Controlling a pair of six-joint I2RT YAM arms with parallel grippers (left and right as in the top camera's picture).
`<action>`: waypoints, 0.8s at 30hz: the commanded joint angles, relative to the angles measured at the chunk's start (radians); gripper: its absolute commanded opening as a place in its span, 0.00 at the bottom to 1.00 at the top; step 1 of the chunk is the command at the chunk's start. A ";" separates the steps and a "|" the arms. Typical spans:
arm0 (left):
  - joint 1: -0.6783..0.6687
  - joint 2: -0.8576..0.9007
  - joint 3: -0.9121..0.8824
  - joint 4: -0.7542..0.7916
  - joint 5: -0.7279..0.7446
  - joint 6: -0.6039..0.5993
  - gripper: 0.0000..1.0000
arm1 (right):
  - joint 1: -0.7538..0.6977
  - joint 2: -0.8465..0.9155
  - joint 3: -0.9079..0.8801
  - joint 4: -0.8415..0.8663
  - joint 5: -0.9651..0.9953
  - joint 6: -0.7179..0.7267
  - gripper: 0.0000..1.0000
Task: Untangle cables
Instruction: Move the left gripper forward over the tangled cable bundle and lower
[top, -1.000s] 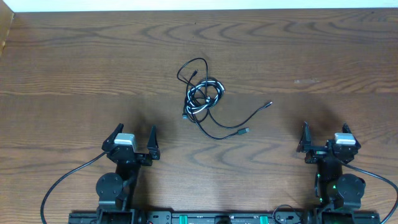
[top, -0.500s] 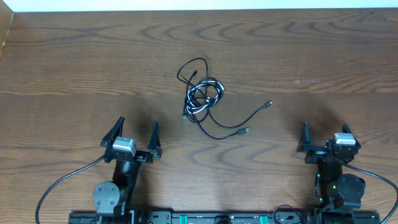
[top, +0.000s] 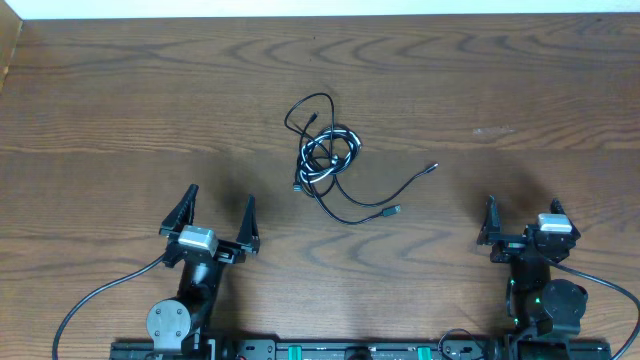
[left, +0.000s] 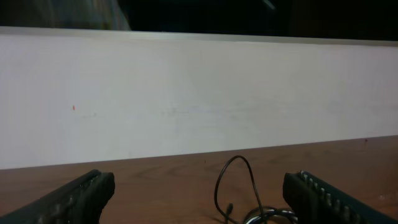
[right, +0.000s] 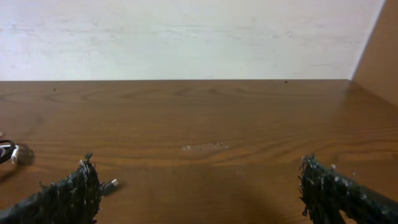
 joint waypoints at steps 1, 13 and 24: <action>-0.003 -0.006 -0.002 0.003 0.016 0.003 0.94 | 0.008 -0.005 -0.001 -0.005 0.001 0.011 0.99; -0.003 0.007 0.063 0.017 0.037 -0.114 0.94 | 0.008 -0.005 -0.001 -0.005 0.001 0.011 0.99; -0.003 0.285 0.363 -0.180 0.114 -0.113 0.94 | 0.011 -0.005 -0.001 -0.005 0.001 0.011 0.99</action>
